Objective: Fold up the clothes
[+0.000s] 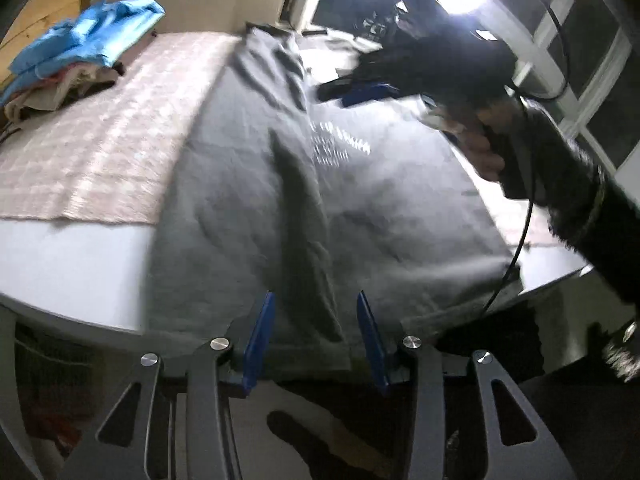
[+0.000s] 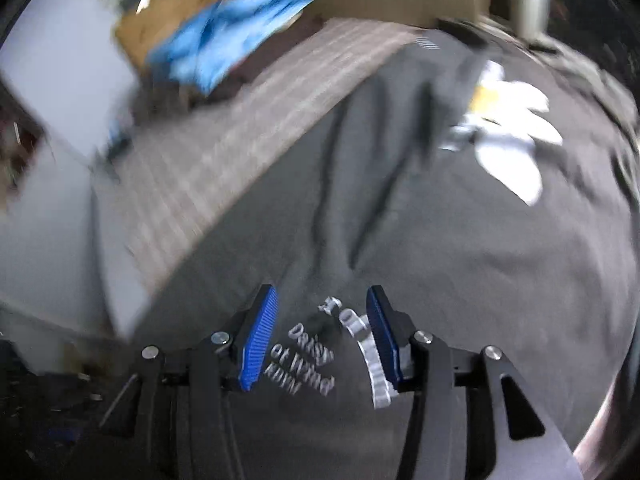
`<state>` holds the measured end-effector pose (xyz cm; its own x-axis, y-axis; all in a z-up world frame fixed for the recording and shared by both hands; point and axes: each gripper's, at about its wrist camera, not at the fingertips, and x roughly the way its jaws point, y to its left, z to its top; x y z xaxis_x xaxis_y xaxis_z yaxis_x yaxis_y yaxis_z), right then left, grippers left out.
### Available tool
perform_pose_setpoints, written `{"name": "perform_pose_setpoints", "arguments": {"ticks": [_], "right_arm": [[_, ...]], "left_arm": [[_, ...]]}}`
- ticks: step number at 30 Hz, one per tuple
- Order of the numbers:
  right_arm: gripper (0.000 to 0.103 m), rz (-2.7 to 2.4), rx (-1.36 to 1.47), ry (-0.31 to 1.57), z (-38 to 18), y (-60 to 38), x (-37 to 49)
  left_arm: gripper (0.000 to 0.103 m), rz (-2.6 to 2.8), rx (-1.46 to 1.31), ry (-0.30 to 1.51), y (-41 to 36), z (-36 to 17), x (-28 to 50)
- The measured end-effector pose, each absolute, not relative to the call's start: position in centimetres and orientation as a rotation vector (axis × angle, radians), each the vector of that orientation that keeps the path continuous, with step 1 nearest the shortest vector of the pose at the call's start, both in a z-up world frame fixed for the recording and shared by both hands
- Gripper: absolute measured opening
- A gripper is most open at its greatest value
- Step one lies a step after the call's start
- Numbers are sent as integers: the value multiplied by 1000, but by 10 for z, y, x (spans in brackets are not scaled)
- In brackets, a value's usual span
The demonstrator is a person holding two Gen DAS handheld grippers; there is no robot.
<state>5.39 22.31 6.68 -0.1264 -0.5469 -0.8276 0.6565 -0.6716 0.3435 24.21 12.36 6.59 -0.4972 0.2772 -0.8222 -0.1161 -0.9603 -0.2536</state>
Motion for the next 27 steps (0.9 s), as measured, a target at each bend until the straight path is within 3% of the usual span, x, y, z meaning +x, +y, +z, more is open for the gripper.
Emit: {"name": "perform_pose_setpoints", "arguments": {"ticks": [1, 4, 9, 15, 21, 22, 25, 27], "right_arm": [[44, -1920, 1318, 66, 81, 239, 46], [26, -2002, 1237, -18, 125, 265, 19], [24, -2081, 1103, -9, 159, 253, -36], [24, -1927, 1208, -20, 109, 184, -125], [24, -1946, 1346, 246, 30, 139, -184], [10, -1959, 1356, 205, 26, 145, -197], [10, -1956, 1356, 30, 34, 164, -228], [11, -1977, 1291, 8, 46, 162, -238]], "left_arm": [[41, 2542, -1419, -223, 120, 75, 240], [43, 2616, -1336, -128, 112, 103, 224], [43, 2633, -1338, -174, 109, 100, 172], [43, 2592, -1433, -329, 107, 60, 119], [45, 2546, -1523, -252, 111, 31, 119], [45, 2543, -1527, -230, 112, 31, 121], [45, 2534, -1550, -217, 113, 32, 122], [48, 2526, -1559, -238, 112, 32, 120]]}}
